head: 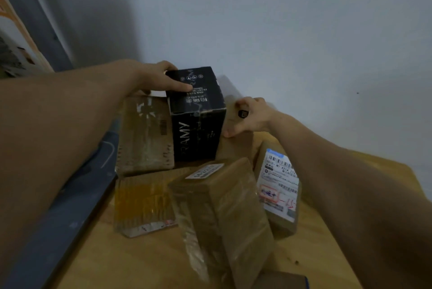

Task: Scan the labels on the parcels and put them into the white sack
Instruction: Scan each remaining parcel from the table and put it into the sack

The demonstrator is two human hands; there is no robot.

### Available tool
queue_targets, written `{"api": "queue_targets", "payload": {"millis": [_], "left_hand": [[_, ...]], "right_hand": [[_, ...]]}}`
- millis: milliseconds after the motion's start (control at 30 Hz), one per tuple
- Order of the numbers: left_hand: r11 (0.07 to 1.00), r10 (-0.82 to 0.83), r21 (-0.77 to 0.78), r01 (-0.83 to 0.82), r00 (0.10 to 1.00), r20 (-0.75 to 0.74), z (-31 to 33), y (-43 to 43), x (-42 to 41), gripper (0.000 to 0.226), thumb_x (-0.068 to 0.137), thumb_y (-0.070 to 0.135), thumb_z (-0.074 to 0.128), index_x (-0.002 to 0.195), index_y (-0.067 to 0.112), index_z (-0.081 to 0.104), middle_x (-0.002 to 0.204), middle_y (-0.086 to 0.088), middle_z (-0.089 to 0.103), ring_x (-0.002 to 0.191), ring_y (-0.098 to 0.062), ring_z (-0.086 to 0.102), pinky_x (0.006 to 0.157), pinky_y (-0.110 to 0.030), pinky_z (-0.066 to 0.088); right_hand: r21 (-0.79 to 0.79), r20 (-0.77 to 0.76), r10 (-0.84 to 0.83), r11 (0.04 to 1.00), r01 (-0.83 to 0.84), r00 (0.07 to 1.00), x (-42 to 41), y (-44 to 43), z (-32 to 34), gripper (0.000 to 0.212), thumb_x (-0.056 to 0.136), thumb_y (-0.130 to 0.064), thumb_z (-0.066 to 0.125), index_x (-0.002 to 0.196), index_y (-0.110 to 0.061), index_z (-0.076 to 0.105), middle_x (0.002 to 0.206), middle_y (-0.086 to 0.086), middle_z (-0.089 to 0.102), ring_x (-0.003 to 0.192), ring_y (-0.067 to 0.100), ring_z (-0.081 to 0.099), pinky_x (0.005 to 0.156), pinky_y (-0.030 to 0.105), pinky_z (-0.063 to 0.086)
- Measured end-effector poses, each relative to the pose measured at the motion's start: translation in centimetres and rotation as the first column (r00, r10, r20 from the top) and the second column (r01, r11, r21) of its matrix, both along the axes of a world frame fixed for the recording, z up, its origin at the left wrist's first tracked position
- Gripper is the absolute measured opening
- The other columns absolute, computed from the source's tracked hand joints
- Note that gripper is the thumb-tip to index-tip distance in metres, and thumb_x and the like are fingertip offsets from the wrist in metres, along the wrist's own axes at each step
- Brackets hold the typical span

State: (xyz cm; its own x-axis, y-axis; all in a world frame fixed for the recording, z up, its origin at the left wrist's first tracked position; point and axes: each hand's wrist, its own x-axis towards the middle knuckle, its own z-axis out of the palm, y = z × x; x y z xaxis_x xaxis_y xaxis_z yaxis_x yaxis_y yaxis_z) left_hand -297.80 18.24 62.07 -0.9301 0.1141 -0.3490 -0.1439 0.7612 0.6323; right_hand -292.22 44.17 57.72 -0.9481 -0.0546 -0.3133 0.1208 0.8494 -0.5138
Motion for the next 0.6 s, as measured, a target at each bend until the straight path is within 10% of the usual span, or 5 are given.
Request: {"api": "queue_targets", "payload": {"millis": [167, 600], "left_hand": [[0.996, -0.074, 0.057, 0.072, 0.997, 0.037, 0.1, 0.7, 3.4, 0.077, 0.075, 0.052, 0.073, 0.140, 0.033, 0.036, 0.130, -0.002, 0.040, 0.112, -0.025, 0.047, 0.091, -0.037, 0.043], [0.975, -0.101, 0.208, 0.077, 0.989, 0.109, 0.5, 0.2, 18.2, 0.102, 0.047, 0.058, 0.076, 0.138, 0.027, 0.040, 0.140, -0.011, 0.047, 0.129, -0.030, 0.045, 0.110, -0.050, 0.034]], "right_hand": [[-0.066, 0.021, 0.059, 0.996, -0.057, 0.998, 2.8, -0.3, 0.0, 0.102, 0.055, -0.030, 0.093, 0.141, -0.026, 0.038, 0.142, 0.003, 0.024, 0.107, 0.016, 0.038, 0.088, 0.026, 0.036], [-0.014, 0.112, 0.107, 0.994, -0.106, 0.988, 15.7, -1.0, 0.5, 0.111, 0.054, -0.037, 0.093, 0.145, -0.026, 0.031, 0.151, 0.006, 0.015, 0.142, 0.029, 0.017, 0.115, 0.042, 0.026]]}}
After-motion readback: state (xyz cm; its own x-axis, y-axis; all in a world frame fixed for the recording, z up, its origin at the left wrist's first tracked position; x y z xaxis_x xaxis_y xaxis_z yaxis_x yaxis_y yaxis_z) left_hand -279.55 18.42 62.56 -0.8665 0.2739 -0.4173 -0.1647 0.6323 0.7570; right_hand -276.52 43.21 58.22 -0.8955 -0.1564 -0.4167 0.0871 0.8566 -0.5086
